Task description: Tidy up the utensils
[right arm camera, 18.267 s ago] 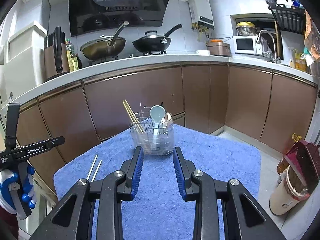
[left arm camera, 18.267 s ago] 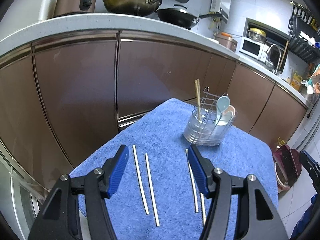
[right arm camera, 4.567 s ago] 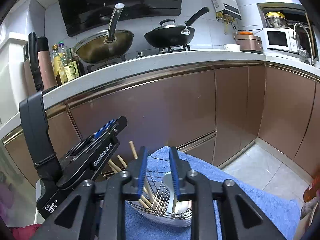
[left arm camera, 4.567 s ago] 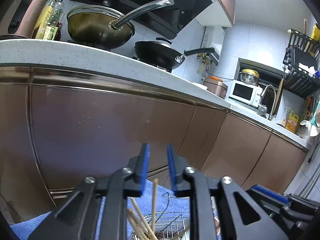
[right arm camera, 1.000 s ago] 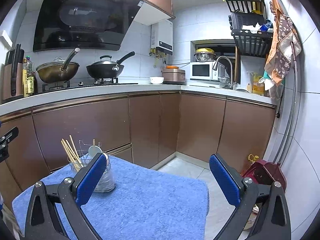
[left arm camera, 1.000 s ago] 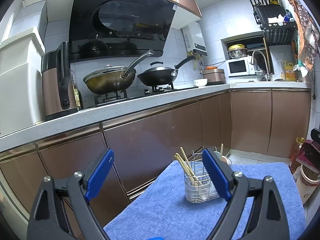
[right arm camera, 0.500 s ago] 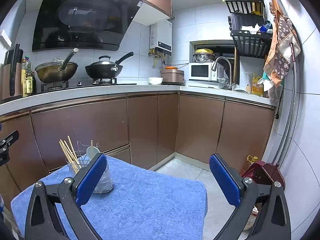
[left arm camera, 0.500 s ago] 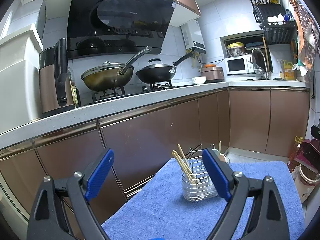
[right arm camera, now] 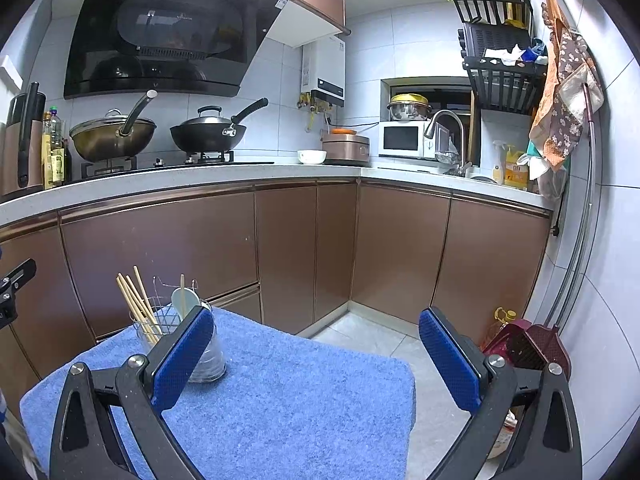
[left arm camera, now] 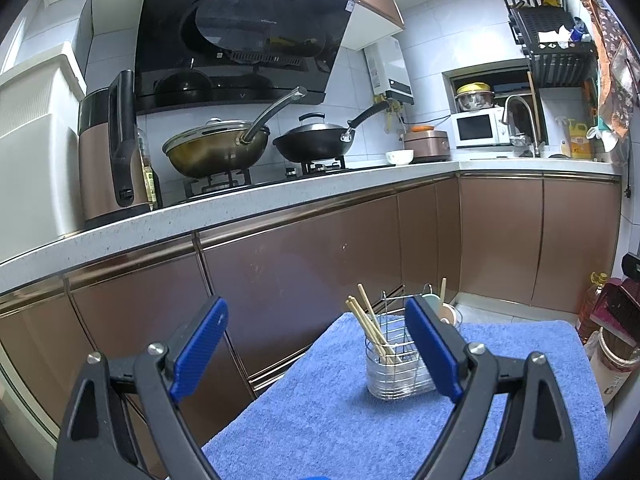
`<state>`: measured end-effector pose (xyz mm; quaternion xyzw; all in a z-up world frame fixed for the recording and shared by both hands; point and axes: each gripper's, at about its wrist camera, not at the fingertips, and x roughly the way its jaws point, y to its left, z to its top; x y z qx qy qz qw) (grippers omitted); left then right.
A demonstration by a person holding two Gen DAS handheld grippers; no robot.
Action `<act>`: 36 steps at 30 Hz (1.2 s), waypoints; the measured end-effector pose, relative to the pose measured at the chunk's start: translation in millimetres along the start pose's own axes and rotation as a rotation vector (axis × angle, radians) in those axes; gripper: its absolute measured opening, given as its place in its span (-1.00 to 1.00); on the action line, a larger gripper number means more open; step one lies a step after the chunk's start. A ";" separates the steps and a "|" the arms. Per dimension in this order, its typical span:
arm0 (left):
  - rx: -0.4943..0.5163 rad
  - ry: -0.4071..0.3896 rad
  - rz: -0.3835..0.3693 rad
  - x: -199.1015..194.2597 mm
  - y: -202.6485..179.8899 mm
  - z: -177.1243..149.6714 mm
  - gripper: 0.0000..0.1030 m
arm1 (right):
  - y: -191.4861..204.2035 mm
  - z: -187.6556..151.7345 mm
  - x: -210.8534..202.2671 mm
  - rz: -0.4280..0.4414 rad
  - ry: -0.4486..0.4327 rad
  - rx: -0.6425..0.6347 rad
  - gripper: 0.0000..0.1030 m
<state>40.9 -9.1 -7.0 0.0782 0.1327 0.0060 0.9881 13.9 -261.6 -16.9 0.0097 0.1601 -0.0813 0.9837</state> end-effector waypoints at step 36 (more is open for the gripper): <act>-0.006 0.011 0.003 3.7 4.9 -6.0 0.74 | -6.1 -5.3 4.8 -0.011 0.008 -0.003 1.00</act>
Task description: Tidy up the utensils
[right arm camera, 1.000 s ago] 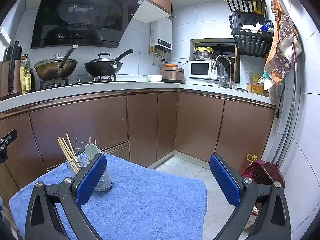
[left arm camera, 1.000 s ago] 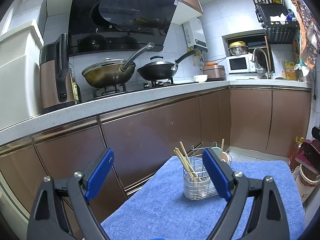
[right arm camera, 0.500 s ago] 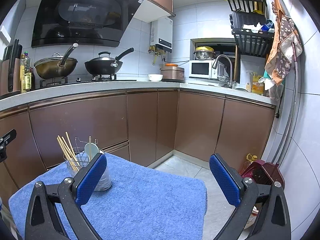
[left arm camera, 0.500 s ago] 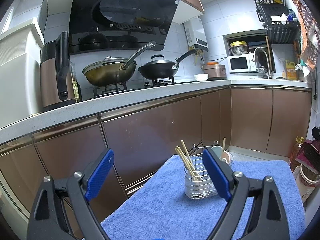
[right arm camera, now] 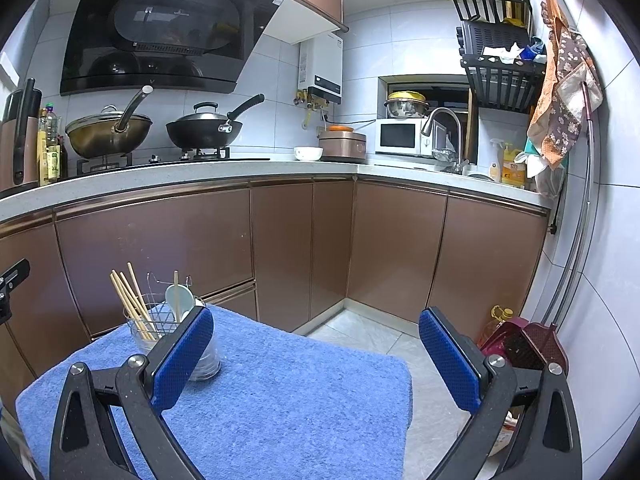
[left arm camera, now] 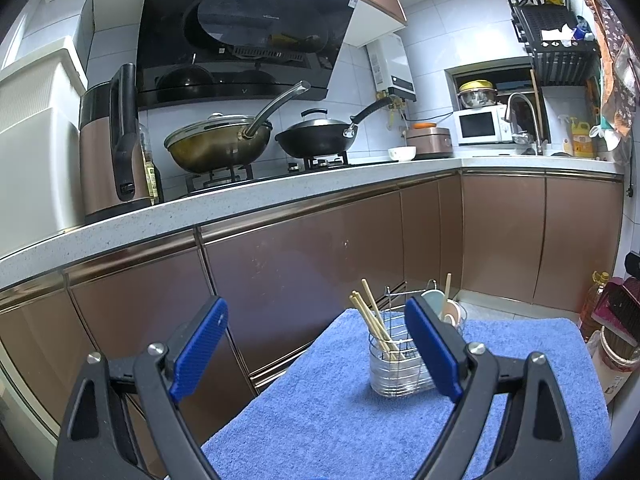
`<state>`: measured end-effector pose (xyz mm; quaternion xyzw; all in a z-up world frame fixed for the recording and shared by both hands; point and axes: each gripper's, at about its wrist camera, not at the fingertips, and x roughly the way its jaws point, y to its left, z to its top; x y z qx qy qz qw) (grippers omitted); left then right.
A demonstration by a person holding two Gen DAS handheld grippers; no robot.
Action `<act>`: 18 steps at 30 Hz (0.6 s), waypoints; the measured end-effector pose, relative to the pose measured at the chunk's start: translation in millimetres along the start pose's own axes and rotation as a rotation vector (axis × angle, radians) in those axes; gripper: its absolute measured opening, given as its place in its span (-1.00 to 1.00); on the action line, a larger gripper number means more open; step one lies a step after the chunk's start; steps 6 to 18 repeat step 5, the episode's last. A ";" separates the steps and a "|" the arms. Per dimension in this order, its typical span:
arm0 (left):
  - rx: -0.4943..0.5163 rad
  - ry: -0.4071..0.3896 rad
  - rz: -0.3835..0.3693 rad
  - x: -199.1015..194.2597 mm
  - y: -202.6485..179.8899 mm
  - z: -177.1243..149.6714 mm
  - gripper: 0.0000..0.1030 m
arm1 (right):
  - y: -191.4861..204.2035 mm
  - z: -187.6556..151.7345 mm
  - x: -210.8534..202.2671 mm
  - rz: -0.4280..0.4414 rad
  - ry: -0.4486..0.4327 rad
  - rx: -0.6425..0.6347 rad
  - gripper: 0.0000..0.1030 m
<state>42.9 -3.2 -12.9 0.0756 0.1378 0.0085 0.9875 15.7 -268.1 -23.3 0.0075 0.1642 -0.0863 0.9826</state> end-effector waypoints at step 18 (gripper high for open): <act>-0.010 0.011 0.005 1.2 1.9 0.3 0.74 | -0.4 -0.1 0.3 -0.001 -0.001 -0.005 1.00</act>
